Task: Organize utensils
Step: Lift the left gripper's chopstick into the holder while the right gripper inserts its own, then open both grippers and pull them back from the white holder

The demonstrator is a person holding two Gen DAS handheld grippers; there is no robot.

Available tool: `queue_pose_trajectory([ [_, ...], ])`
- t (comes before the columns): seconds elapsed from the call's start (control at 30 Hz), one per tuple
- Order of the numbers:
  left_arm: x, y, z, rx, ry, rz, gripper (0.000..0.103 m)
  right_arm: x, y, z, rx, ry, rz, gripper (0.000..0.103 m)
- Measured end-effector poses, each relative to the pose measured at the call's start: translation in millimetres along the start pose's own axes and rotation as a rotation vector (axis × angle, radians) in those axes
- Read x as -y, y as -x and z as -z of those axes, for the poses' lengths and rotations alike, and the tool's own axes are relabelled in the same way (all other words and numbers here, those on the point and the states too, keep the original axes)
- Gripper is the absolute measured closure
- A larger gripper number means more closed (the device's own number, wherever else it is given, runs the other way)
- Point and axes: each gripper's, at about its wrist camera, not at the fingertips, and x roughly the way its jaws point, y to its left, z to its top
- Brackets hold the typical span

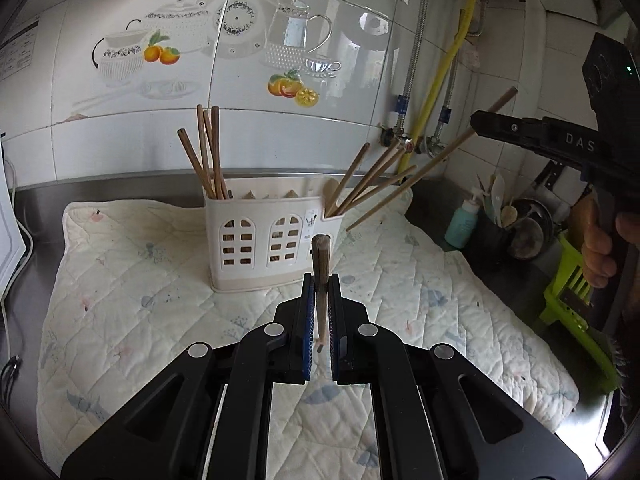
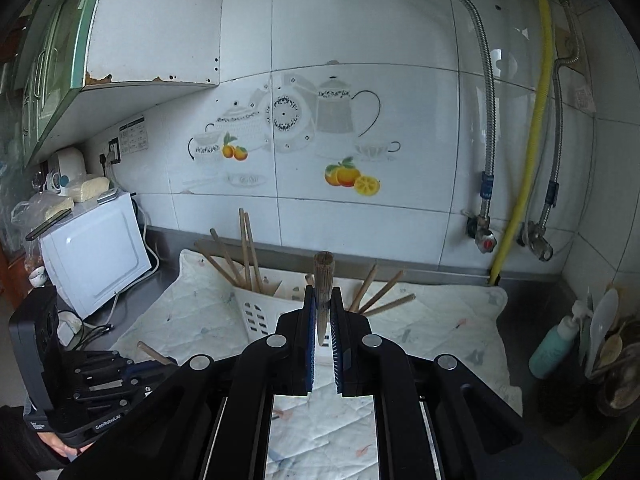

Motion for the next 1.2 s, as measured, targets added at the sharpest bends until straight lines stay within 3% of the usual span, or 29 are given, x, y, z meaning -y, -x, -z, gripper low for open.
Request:
queue_pose_trajectory([
  [0.2, -7.7, 1.0, -21.1, 0.029, 0.002, -0.007, 0.098, 5.0, -25.0, -23.4, 0.007, 0.023, 0.033, 0.096],
  [0.37, -7.8, 9.4, -47.1, 0.083, -0.018, -0.016, 0.098, 7.2, -61.2, -29.8, -0.061, 0.035, 0.043, 0.096],
  [0.77, -3.1, 22.3, -130.4, 0.271, -0.094, -0.106, 0.098, 23.3, -120.1, -11.4, -0.192, -0.024, 0.022, 0.096],
  [0.9, -5.9, 13.9, -155.4, 0.313, -0.099, -0.153, 0.098, 21.7, -124.8, -8.4, -0.191, -0.009, 0.008, 0.094],
  [0.97, -10.3, 7.9, -164.5, 0.320, -0.087, -0.167, 0.098, 21.8, -123.9, -7.9, -0.181, -0.003, 0.015, 0.082],
  [1.2, -24.1, -18.2, -178.9, 0.347, -0.056, -0.209, 0.098, 21.4, -99.7, -5.7, -0.103, 0.018, 0.024, 0.077],
])
